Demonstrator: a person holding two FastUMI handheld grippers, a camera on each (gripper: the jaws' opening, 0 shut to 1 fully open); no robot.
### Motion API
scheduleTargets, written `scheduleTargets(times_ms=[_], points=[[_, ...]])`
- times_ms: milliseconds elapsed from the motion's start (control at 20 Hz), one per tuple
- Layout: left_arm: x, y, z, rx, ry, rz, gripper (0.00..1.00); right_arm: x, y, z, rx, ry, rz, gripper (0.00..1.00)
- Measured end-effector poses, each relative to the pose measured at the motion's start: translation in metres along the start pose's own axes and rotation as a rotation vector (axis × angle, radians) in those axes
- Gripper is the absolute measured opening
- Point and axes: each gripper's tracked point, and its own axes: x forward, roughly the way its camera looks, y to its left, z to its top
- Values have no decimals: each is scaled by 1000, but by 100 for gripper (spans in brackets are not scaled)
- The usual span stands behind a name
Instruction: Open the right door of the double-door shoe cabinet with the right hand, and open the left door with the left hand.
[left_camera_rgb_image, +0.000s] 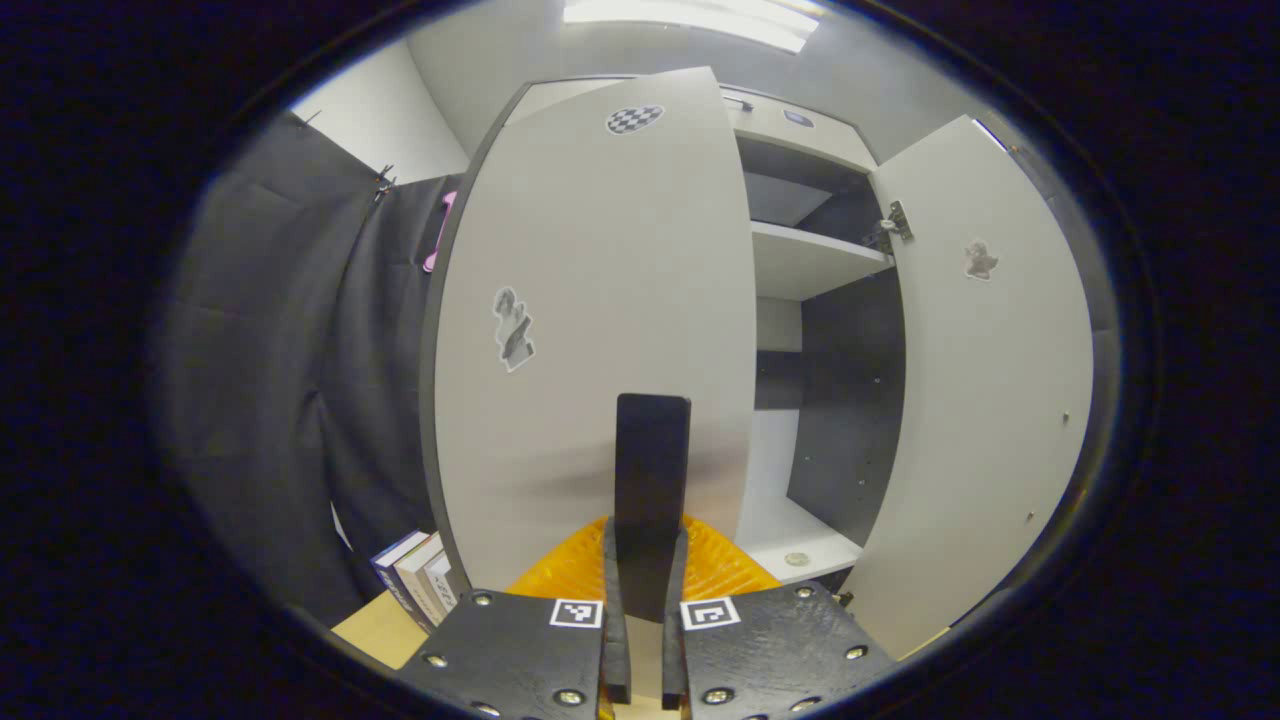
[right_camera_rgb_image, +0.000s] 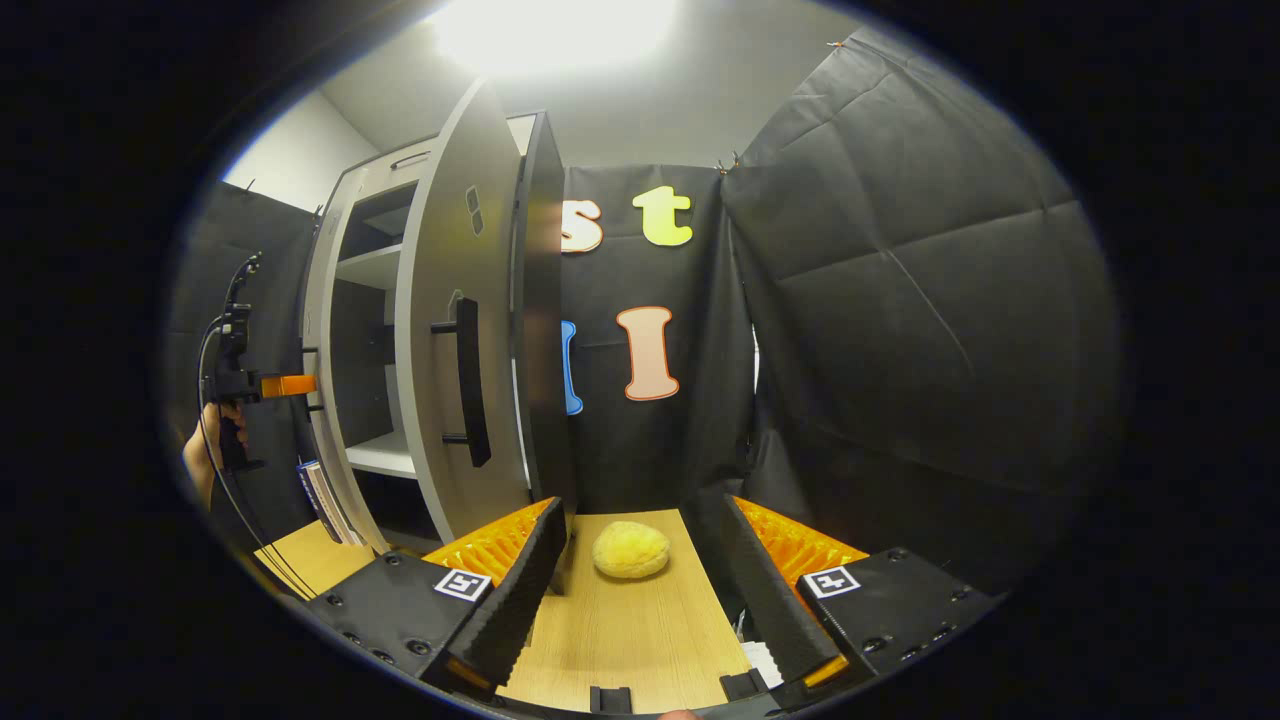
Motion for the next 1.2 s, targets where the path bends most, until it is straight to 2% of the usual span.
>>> scheduleTargets(times_ms=[250, 450, 700, 750, 800, 900, 950, 1000, 1200], points=[[-14, 17, -1, -8, -4, -10, 13, -6, 16, 4, 6, -12, 15, 97], [-26, 38, -5, -22, 1, -35, 13, -11, 44, 11, -4, -32, 32, 97], [-49, 61, -6, -18, 0, -66, 13, -17, 74, 1, -10, 2, 34, 98], [-53, 68, -5, -19, -1, -69, 13, -18, 79, 0, -14, 9, 34, 93], [-57, 74, -4, -17, -4, -73, 13, -20, 84, 1, -17, 10, 34, 97], [-68, 88, -5, -20, -3, -94, 9, -23, 97, 6, -20, 2, 42, 98], [-66, 94, -5, -34, 5, -101, 9, -23, 103, 8, -24, -3, 46, 93], [-70, 103, -6, -42, 4, -108, 9, -24, 109, 9, -31, -5, 49, 97], [-82, 128, -6, -9, -7, -78, 10, -29, 132, 10, -47, -5, 65, 98]])
